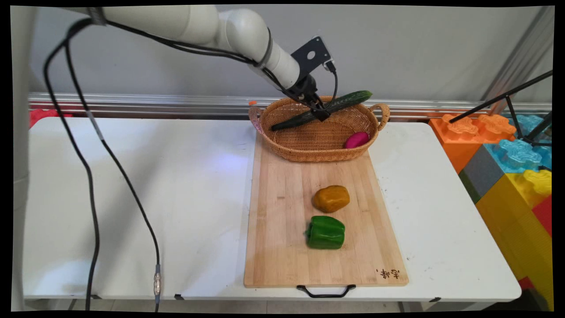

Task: Pick up the cucumber from the vegetable basket

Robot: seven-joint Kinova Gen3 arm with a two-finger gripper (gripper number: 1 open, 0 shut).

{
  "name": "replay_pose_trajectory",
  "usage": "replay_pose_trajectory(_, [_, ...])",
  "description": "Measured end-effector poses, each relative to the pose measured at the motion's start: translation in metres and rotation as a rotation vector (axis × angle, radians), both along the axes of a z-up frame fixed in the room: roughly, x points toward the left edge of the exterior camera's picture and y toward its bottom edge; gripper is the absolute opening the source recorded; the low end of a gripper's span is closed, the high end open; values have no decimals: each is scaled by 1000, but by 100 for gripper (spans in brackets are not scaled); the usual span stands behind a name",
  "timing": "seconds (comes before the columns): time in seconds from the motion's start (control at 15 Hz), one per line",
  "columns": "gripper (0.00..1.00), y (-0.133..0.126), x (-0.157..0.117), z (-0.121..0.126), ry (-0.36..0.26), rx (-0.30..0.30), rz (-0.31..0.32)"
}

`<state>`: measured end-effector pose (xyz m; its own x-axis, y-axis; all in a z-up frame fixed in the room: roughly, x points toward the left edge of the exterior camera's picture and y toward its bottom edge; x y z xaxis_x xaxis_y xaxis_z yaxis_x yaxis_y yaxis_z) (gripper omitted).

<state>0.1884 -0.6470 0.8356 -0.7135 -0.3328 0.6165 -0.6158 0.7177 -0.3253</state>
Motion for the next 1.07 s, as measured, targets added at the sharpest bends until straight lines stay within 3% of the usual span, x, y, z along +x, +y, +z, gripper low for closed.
replay_pose_trajectory(0.47, [100,-29,10,-51,14,-23,82])
replay_pose_trajectory(1.0, [100,-38,11,-81,-7,-56,97])
replay_pose_trajectory(1.07, [0,-38,11,-83,-10,-59,96])
